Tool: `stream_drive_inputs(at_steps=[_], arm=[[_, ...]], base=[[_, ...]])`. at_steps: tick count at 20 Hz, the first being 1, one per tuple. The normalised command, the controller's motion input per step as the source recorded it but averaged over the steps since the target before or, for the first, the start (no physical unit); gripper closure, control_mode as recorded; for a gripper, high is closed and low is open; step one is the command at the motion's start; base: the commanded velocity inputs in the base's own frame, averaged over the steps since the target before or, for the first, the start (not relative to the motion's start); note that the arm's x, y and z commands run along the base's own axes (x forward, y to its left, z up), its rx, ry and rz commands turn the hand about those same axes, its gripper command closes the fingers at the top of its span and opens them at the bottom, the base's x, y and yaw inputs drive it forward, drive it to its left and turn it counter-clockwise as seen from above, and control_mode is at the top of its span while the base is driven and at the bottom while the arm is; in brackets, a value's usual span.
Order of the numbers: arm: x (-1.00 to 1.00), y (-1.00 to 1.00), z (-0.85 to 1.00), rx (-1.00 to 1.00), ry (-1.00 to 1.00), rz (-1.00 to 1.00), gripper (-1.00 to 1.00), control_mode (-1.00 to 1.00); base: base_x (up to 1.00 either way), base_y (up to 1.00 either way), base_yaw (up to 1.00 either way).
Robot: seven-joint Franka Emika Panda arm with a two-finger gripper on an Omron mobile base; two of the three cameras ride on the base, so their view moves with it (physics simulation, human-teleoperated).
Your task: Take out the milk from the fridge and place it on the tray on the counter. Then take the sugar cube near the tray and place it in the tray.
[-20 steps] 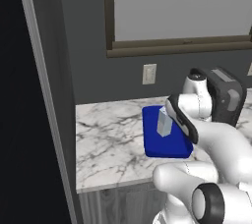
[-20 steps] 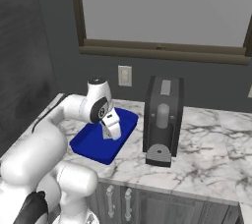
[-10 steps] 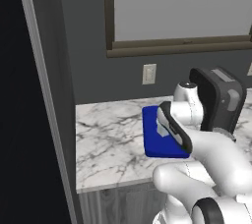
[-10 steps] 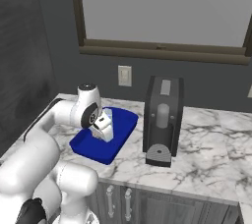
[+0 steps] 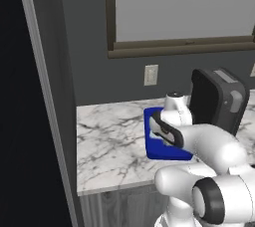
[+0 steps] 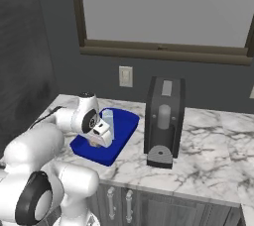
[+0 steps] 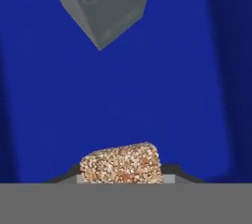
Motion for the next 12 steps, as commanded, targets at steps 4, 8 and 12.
stream_drive_inputs(at_steps=[4, 8, 12], arm=[[0.18, 0.00, -0.32, 0.00, 0.06, 0.11, 1.00, -1.00], [0.07, 0.00, -0.24, 0.00, 0.00, 0.05, 1.00, -1.00], [0.12, 0.00, -0.33, 0.00, 0.00, 0.02, 1.00, -1.00]], base=[[0.00, 0.00, 0.00], [0.00, 0.00, 0.00], [0.00, 0.00, 0.00]])
